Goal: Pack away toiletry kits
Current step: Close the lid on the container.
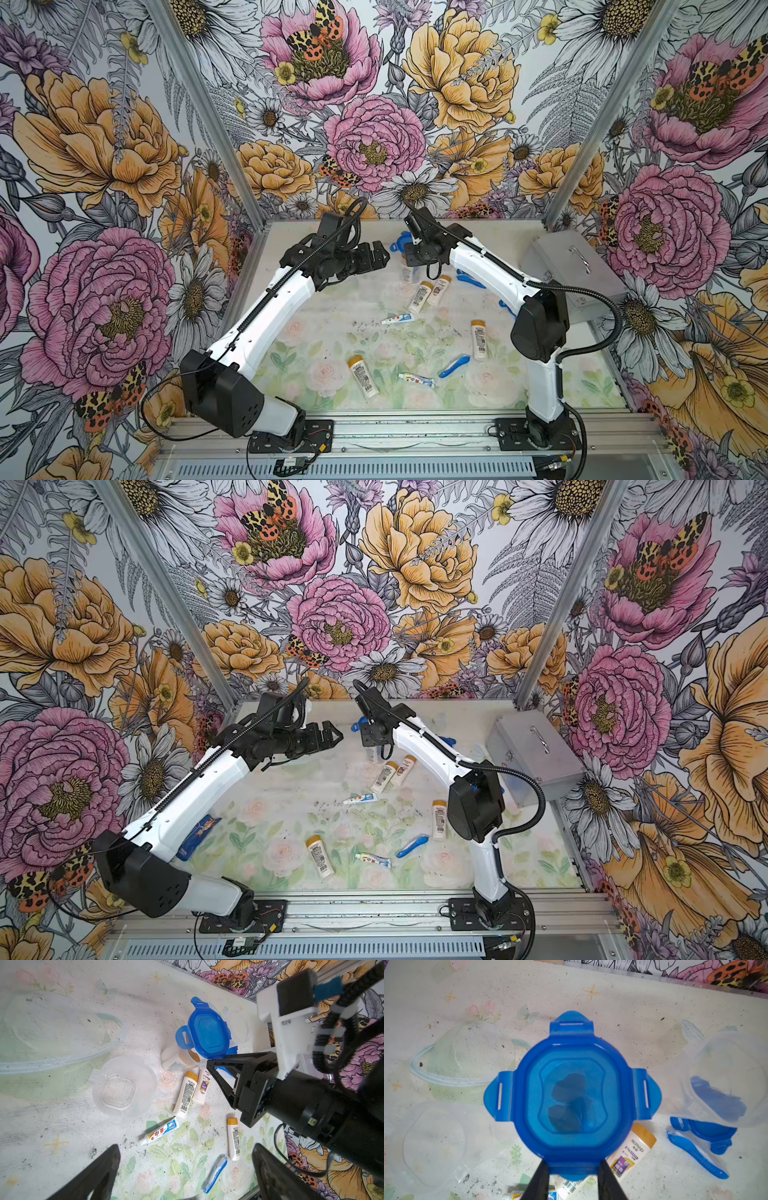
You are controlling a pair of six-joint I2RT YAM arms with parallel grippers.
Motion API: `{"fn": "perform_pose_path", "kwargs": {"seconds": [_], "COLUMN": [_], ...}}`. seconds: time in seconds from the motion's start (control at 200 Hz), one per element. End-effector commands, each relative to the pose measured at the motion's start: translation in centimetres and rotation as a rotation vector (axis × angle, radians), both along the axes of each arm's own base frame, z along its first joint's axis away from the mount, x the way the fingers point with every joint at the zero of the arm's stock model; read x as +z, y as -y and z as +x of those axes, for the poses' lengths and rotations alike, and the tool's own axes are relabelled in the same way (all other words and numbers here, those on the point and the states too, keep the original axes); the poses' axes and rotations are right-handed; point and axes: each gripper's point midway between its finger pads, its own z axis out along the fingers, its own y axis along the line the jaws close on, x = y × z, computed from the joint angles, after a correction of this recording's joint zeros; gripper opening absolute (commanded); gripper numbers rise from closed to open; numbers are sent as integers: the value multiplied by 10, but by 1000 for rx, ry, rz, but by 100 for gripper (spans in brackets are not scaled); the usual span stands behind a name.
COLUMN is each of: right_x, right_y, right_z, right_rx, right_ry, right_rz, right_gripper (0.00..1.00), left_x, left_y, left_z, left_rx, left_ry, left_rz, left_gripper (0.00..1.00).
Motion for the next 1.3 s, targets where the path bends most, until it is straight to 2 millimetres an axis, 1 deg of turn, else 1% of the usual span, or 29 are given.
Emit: {"fn": "perform_pose_path", "kwargs": {"seconds": [0.0, 0.05, 0.255, 0.38, 0.645, 0.776, 0.901, 1.141, 1.296], "right_x": [1, 2, -10, -10, -24, -30, -30, -31, -27], "right_y": [-4, -3, -1, -2, -5, -7, -7, -5, -5], "right_z": [6, 4, -4, -5, -3, -4, -4, -5, -6], "right_rx": [-32, -36, -52, -60, -69, -73, -75, -80, -77], "right_ry": [22, 21, -12, -18, -48, -63, -62, -60, -55], "right_rz": [7, 8, 6, 16, 20, 21, 22, 13, 15], "right_gripper": [5, 5, 6, 6, 8, 11, 15, 25, 35], "left_x": [9, 9, 6, 6, 6, 5, 5, 2, 3], "left_y": [-5, -6, -8, -7, -8, -9, -11, -10, -7], "left_z": [-4, -5, -8, -9, -8, -8, -7, -3, 1], "left_rx": [-14, -14, -17, -23, -30, -31, -28, -32, -38], "left_ry": [43, 44, 42, 45, 50, 51, 52, 47, 50], "left_rz": [9, 10, 15, 16, 25, 29, 31, 37, 39], "left_gripper": [98, 99, 99, 98, 99, 98, 99, 98, 99]}}
